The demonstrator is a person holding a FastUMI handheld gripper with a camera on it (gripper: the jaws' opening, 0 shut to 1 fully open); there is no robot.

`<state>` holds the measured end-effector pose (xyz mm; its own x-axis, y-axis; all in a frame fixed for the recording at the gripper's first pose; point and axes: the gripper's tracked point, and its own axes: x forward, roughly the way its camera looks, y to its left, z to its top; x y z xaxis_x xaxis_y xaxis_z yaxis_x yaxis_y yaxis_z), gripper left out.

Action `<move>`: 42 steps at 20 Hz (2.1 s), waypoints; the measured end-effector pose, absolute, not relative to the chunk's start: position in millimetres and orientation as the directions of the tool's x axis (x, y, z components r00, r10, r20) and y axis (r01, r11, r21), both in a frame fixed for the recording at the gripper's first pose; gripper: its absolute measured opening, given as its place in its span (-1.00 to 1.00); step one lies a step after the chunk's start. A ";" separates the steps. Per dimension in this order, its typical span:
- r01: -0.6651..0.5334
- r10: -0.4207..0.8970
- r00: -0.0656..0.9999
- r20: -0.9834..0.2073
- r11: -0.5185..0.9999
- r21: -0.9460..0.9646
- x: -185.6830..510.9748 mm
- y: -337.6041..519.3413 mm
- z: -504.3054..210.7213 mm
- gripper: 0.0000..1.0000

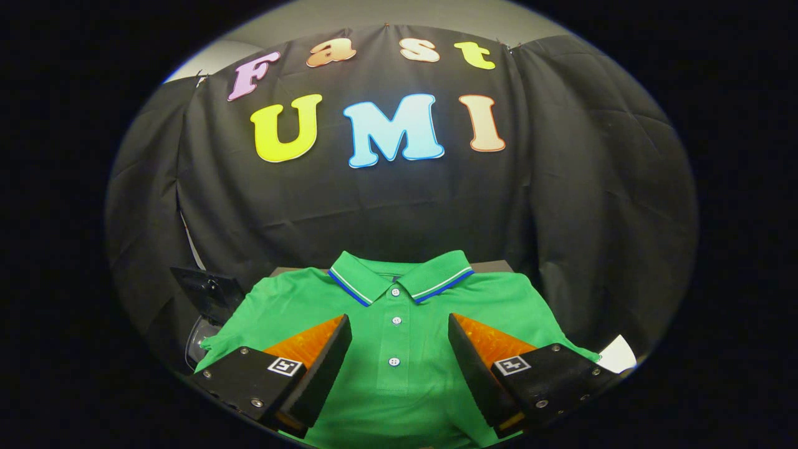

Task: Put the clothes into the washing machine and then close the washing machine lid.

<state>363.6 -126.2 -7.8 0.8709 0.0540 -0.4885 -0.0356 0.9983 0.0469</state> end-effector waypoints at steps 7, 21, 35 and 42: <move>-0.086 0.080 0.807 -0.586 0.996 0.018 367.9 -121.6 -34.7 0.91; -0.155 0.157 0.751 -0.641 0.986 0.060 371.8 -108.6 -36.6 -0.60; -0.158 0.263 0.818 -0.512 0.958 0.240 355.0 -75.4 28.5 -1.00; -0.174 0.327 0.840 -0.432 0.918 0.357 335.7 -27.9 74.0 -1.00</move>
